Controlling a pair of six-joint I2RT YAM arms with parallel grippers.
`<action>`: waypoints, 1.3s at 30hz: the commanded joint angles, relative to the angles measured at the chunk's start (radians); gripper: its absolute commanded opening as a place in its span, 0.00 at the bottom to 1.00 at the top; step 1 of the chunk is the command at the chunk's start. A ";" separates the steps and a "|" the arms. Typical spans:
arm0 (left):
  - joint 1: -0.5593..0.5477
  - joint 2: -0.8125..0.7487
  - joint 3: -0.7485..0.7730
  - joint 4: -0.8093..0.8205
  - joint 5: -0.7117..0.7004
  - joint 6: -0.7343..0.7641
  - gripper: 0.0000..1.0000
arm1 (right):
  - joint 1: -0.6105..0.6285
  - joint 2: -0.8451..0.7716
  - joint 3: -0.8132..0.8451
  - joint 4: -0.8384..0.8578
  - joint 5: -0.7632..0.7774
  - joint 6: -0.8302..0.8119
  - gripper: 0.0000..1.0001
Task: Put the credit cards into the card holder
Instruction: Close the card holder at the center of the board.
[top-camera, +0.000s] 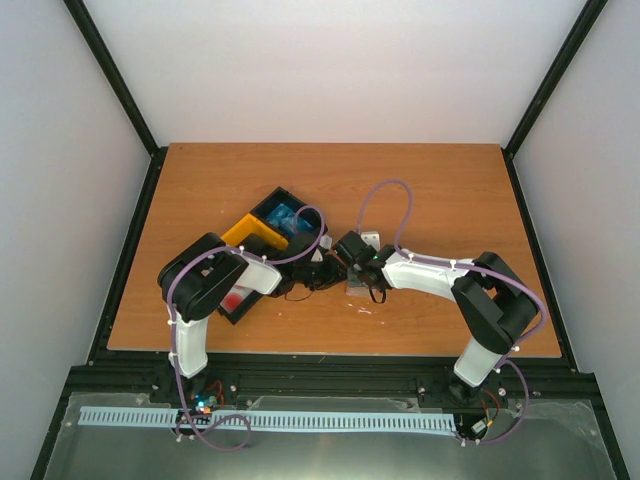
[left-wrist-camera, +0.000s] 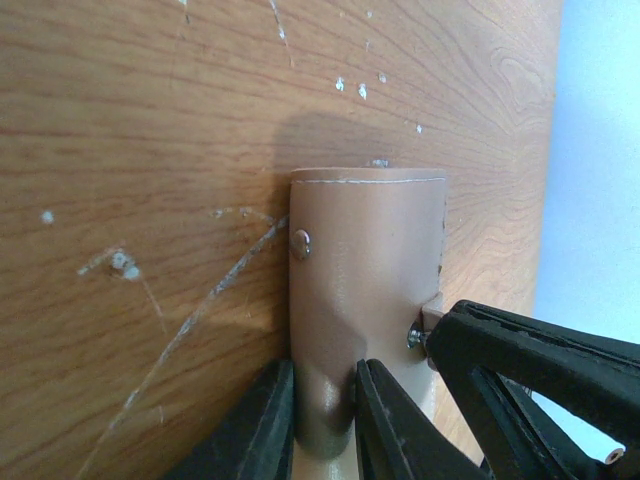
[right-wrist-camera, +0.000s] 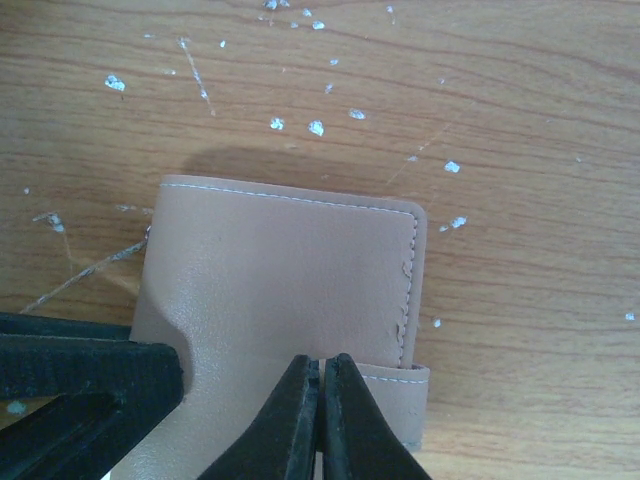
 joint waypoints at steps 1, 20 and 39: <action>-0.014 0.090 -0.051 -0.219 -0.063 0.007 0.19 | 0.007 0.014 -0.002 0.034 -0.049 0.003 0.03; -0.014 0.100 -0.048 -0.217 -0.059 0.010 0.19 | 0.006 -0.025 -0.021 0.059 -0.046 0.016 0.03; -0.013 0.099 -0.050 -0.218 -0.059 0.011 0.19 | 0.005 -0.030 -0.020 0.093 -0.025 0.028 0.03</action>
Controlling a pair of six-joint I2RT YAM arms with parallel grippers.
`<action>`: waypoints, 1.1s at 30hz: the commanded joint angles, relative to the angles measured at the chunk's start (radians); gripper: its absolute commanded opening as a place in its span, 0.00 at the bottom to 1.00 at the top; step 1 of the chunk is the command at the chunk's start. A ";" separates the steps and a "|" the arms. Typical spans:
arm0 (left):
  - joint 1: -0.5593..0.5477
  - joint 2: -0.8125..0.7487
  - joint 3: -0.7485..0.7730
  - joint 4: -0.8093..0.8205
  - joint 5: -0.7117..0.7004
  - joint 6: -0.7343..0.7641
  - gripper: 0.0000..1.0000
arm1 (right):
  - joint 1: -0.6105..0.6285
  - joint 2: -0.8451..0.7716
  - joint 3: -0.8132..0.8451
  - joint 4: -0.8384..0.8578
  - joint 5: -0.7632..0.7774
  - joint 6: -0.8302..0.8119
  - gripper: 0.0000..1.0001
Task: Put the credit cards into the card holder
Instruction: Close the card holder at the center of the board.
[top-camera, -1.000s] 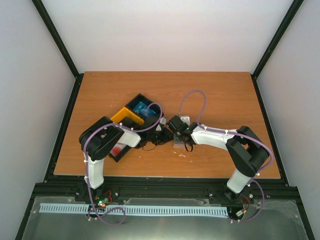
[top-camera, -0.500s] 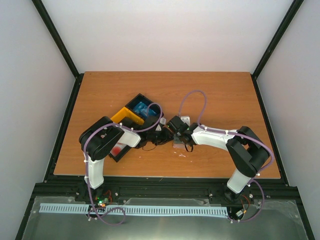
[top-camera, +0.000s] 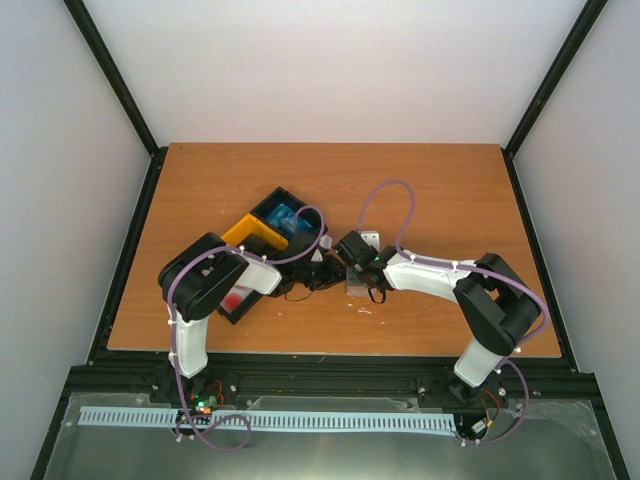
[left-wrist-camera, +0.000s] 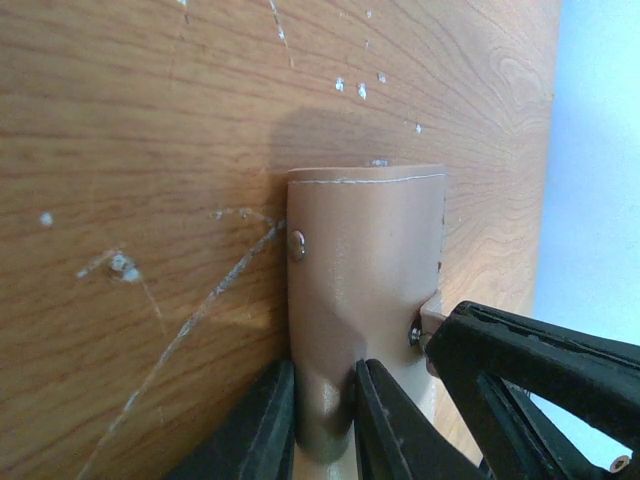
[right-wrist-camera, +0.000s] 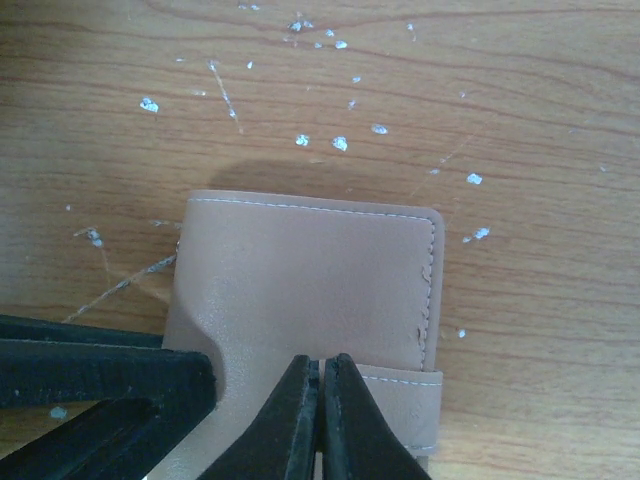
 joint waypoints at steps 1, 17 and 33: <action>-0.015 0.096 -0.050 -0.222 -0.063 0.011 0.19 | 0.006 -0.014 -0.006 0.052 -0.018 0.016 0.03; -0.015 0.099 -0.047 -0.224 -0.063 0.012 0.19 | 0.005 -0.058 0.023 -0.057 0.087 0.019 0.03; -0.015 0.098 -0.049 -0.223 -0.063 0.011 0.19 | 0.006 0.019 0.030 -0.031 0.022 -0.017 0.03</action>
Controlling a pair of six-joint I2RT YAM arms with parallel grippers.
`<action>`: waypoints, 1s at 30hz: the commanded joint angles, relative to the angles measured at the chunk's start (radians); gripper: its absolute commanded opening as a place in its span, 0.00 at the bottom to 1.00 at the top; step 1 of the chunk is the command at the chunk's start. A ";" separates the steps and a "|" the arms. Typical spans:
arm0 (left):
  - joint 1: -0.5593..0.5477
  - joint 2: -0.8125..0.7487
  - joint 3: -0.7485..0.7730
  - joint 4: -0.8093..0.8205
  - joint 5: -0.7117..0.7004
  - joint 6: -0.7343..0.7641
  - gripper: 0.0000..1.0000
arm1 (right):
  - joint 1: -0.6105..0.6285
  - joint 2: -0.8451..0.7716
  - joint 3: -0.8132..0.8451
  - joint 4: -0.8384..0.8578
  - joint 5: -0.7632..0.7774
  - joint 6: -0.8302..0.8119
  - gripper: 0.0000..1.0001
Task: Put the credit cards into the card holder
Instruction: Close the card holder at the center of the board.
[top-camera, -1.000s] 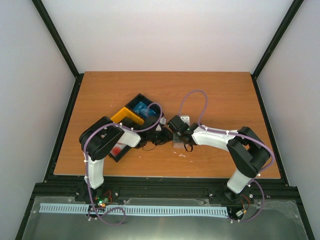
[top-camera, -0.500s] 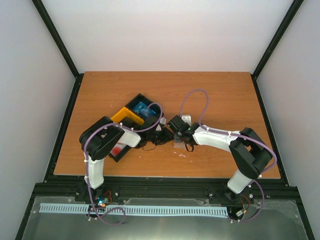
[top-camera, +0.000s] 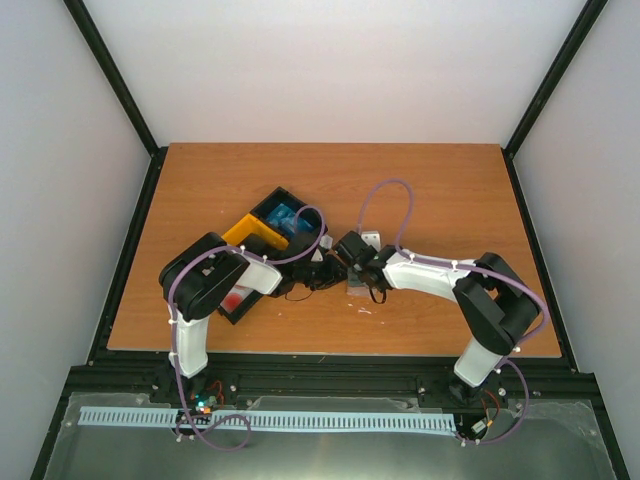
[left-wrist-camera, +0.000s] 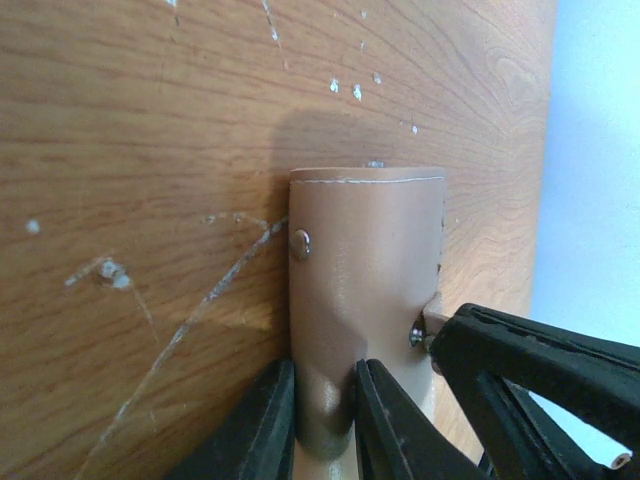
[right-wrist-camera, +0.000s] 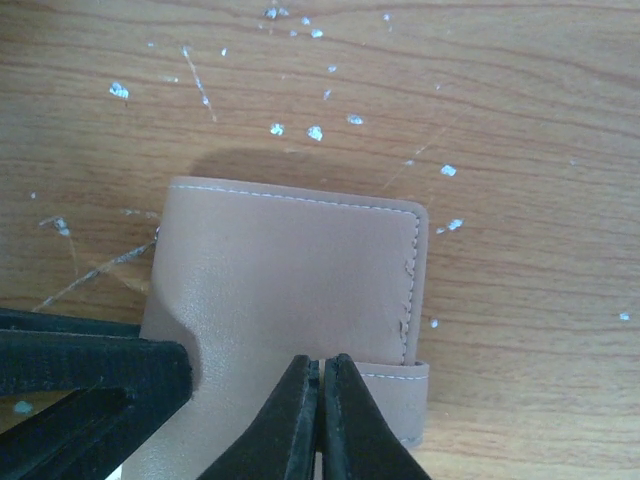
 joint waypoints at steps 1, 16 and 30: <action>-0.014 0.093 -0.049 -0.234 -0.067 0.011 0.19 | 0.006 0.024 0.017 0.015 -0.006 -0.011 0.03; -0.015 0.095 -0.050 -0.231 -0.065 0.011 0.19 | 0.006 0.068 0.023 0.011 -0.040 -0.029 0.03; -0.015 0.098 -0.054 -0.230 -0.066 0.008 0.19 | 0.007 0.163 0.044 -0.011 -0.073 -0.024 0.03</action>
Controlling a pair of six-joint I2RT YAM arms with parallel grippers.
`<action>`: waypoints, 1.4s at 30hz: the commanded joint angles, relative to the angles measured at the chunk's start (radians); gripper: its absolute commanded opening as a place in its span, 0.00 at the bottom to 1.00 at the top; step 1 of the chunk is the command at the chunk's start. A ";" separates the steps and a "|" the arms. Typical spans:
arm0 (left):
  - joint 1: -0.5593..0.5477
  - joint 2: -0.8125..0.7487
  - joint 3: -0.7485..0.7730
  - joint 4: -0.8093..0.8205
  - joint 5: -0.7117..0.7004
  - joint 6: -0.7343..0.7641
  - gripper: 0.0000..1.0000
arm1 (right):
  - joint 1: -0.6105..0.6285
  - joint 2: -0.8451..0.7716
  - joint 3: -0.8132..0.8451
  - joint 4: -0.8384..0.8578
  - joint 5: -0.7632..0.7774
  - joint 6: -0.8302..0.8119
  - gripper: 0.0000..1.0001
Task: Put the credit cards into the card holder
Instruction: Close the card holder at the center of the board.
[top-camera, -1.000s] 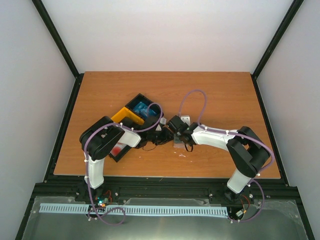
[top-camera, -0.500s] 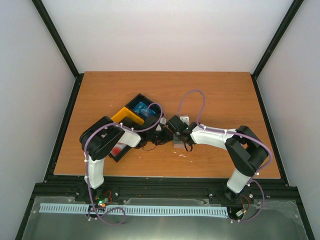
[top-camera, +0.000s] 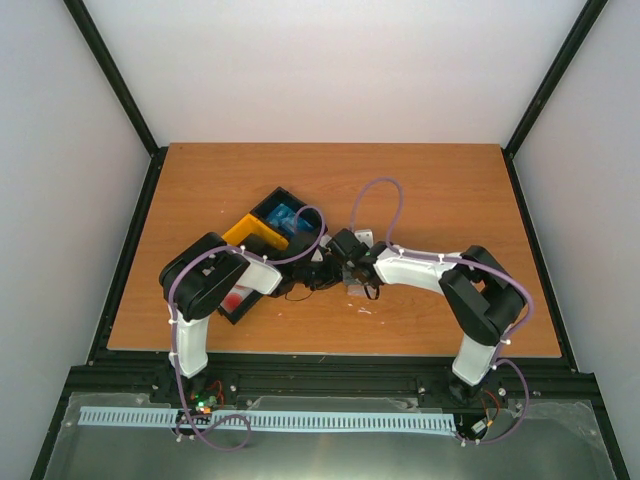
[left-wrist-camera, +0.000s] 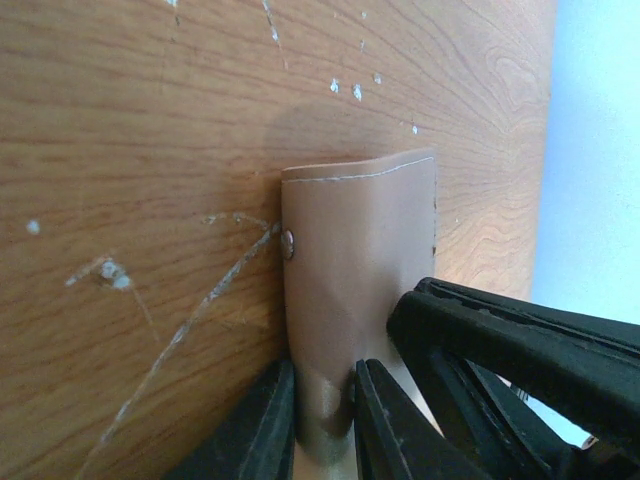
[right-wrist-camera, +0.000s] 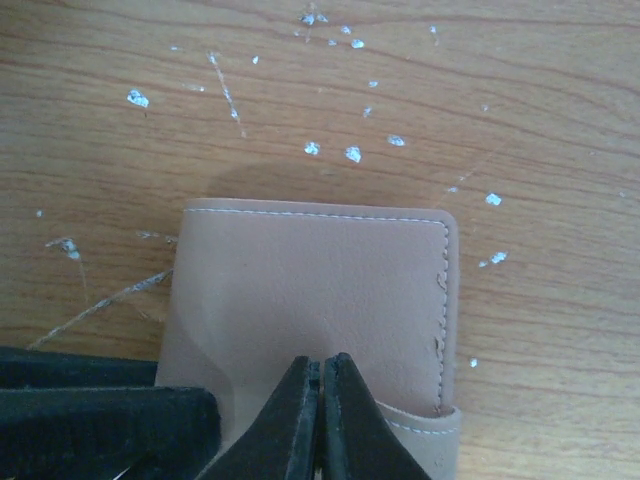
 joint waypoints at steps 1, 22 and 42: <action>-0.015 0.096 -0.055 -0.232 -0.068 0.008 0.19 | 0.005 0.083 -0.010 -0.022 -0.064 0.014 0.03; -0.015 0.078 -0.055 -0.239 -0.067 0.018 0.19 | -0.018 -0.011 -0.098 0.079 -0.102 0.067 0.04; -0.015 0.039 -0.059 -0.235 -0.050 0.052 0.26 | -0.154 -0.283 -0.209 0.170 -0.208 0.100 0.22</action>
